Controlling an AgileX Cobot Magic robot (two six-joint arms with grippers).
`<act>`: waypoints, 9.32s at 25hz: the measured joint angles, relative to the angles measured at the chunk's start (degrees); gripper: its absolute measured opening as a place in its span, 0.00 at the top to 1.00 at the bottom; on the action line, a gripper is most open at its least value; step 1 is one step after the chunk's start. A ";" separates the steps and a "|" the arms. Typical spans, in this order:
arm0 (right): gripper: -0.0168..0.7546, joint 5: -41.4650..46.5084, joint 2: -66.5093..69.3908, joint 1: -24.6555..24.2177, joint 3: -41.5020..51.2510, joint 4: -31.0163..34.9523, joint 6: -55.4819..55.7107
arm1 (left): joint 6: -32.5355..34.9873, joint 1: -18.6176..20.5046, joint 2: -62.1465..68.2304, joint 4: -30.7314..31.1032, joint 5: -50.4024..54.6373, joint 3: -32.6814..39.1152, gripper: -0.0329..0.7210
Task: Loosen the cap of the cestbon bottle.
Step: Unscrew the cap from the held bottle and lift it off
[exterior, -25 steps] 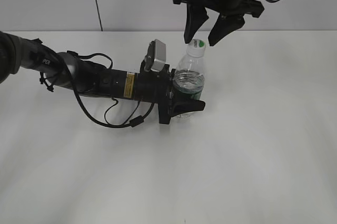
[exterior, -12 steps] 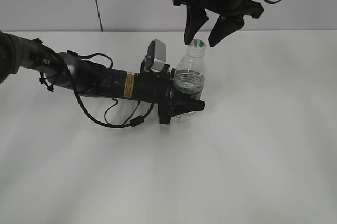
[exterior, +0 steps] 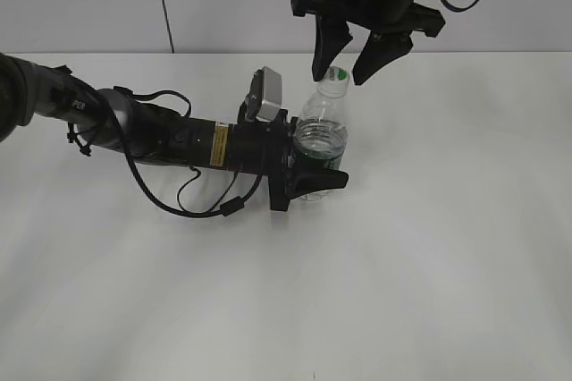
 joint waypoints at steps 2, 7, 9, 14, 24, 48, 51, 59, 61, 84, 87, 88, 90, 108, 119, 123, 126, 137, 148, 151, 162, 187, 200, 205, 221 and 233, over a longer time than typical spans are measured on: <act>0.45 0.02 0.00 0.00 0.00 0.05 0.00 | 0.00 0.00 0.00 0.00 0.00 0.00 0.42; 0.45 0.02 0.00 0.00 0.00 0.11 0.00 | 0.00 0.00 0.00 0.00 0.00 0.00 0.42; 0.45 0.08 0.00 0.00 0.00 0.11 0.00 | 0.00 0.00 0.00 0.00 0.00 0.00 0.42; 0.45 0.08 0.00 0.00 0.00 0.11 0.00 | 0.00 0.00 0.00 0.00 0.00 0.00 0.42; 0.45 0.08 0.07 0.00 0.00 0.18 -0.01 | 0.00 0.00 0.00 0.00 0.00 0.00 0.42; 0.59 0.08 0.96 0.00 0.00 1.21 -3.39 | 0.00 0.11 -0.01 -0.04 0.07 0.00 0.42; 0.59 0.08 0.96 0.00 0.00 1.38 -10.16 | 0.05 0.23 -0.01 0.01 0.07 0.00 0.42; 0.59 0.02 0.96 0.00 0.00 1.66 -27.91 | 0.24 0.41 -0.06 0.26 -0.36 0.00 0.42; 0.59 0.02 0.96 0.00 0.00 1.73 -32.57 | 0.29 0.46 -0.06 0.43 -0.52 0.00 0.42; 0.59 0.02 0.96 0.01 0.00 2.20 -80.05 | 0.49 1.27 -0.06 1.69 -1.24 0.00 0.42; 0.59 0.02 0.96 0.13 0.00 1.91 -84.23 | 0.49 1.34 -0.06 1.88 -1.30 0.00 0.42; 0.59 0.02 0.96 0.24 0.00 1.85 -85.38 | 0.49 1.34 -0.06 1.88 -1.32 0.00 0.42; 0.59 0.02 0.96 0.24 0.00 1.80 -87.29 | 0.49 1.34 -0.06 1.88 -1.37 0.00 0.42; 0.59 -0.02 0.96 0.24 0.00 2.39 -88.96 | 0.49 1.44 -0.06 2.10 -1.60 0.00 0.42; 0.55 -0.02 0.96 0.24 0.00 2.62 -87.59 | 0.44 1.44 -0.06 2.16 -1.71 0.00 0.42; 0.47 -0.02 0.96 0.24 0.00 2.52 -86.59 | 0.28 1.55 -0.06 2.16 -1.71 0.00 0.42; 0.44 -0.02 0.96 0.24 0.00 2.94 -86.21 | 0.28 1.55 -0.06 2.16 -1.71 0.00 0.42; 0.44 -0.02 -0.32 0.24 0.00 4.01 -77.18 | 0.22 1.55 -0.06 2.20 -1.77 0.00 0.42; 0.44 0.10 -4.17 0.24 -2.83 2.74 -50.27 | 0.16 1.55 -0.06 2.33 -1.77 0.00 0.42; 0.44 0.10 -4.25 0.24 -2.91 2.14 -37.34 | 0.09 1.55 -0.06 2.33 -1.77 0.00 0.42; 0.44 0.10 -4.25 0.24 -2.91 -5.60 -6.10 | -0.60 1.55 -0.06 2.27 -1.75 0.00 0.42; 0.44 0.12 -3.59 0.24 2.39 0.84 5.60 | -0.90 1.55 -0.06 2.27 -1.79 0.00 0.42; 0.44 -3.83 -3.59 0.24 2.39 1.22 5.76 | -0.90 1.55 -0.06 2.33 -1.79 0.00 0.42; 0.44 -4.19 -2.83 0.24 2.39 1.41 5.82 | -0.90 1.55 -0.06 2.33 -1.79 0.00 0.42; 0.47 -2.16 -0.57 0.24 2.39 2.79 5.89 | -0.90 1.55 -0.06 2.54 -1.90 0.00 0.42; 0.59 -1.20 -0.57 0.24 2.39 3.17 5.19 | -0.90 1.50 -0.06 2.90 -2.06 0.00 0.42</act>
